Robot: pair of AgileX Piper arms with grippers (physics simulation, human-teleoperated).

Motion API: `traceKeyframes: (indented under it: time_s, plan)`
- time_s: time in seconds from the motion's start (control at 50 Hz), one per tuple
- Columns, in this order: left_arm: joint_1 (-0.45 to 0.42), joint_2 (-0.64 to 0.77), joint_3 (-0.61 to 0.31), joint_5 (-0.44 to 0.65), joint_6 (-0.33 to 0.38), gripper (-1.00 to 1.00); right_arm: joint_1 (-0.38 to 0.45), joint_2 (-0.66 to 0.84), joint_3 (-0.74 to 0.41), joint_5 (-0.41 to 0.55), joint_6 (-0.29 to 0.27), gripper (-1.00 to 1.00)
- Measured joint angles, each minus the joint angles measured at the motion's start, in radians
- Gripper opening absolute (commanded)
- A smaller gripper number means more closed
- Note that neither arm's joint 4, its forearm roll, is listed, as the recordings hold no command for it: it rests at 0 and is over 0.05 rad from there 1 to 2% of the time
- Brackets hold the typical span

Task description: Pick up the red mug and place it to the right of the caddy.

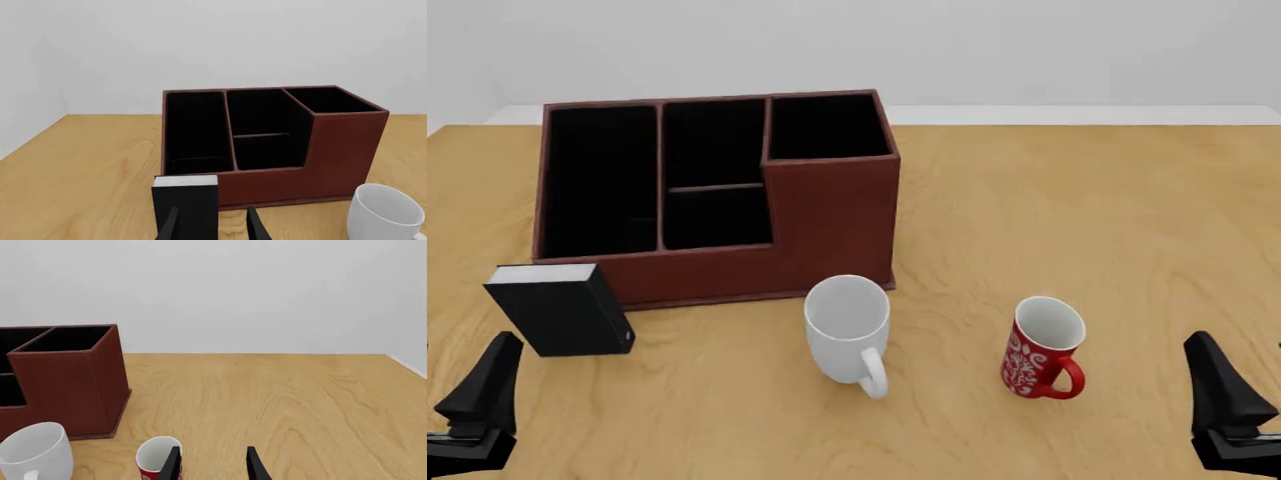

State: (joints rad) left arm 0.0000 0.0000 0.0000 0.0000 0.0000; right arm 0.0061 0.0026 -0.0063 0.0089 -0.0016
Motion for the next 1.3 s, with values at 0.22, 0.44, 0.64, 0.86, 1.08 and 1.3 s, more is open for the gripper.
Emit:
traceKeyframes:
  time_s: [0.22,0.44,0.64,0.86,1.08,1.3]
  plan:
    - [0.000,0.000,0.000,0.000,0.000,1.00,-0.002,0.007,0.002,-0.008,-0.006,1.00]
    - [0.000,0.000,0.000,0.000,0.000,1.00,-0.001,0.035,-0.035,0.005,-0.022,1.00]
    - [0.000,0.000,0.000,0.000,0.000,1.00,0.011,0.091,-0.161,0.073,-0.056,1.00]
    - [0.000,0.000,0.000,0.000,0.000,1.00,0.063,0.260,-0.317,0.143,-0.089,1.00]
    - [0.000,0.000,0.000,0.000,0.000,1.00,0.150,0.428,-0.398,0.190,-0.100,1.00]
    - [0.000,0.000,0.000,0.000,0.000,1.00,0.198,0.525,-0.401,0.209,-0.115,1.00]
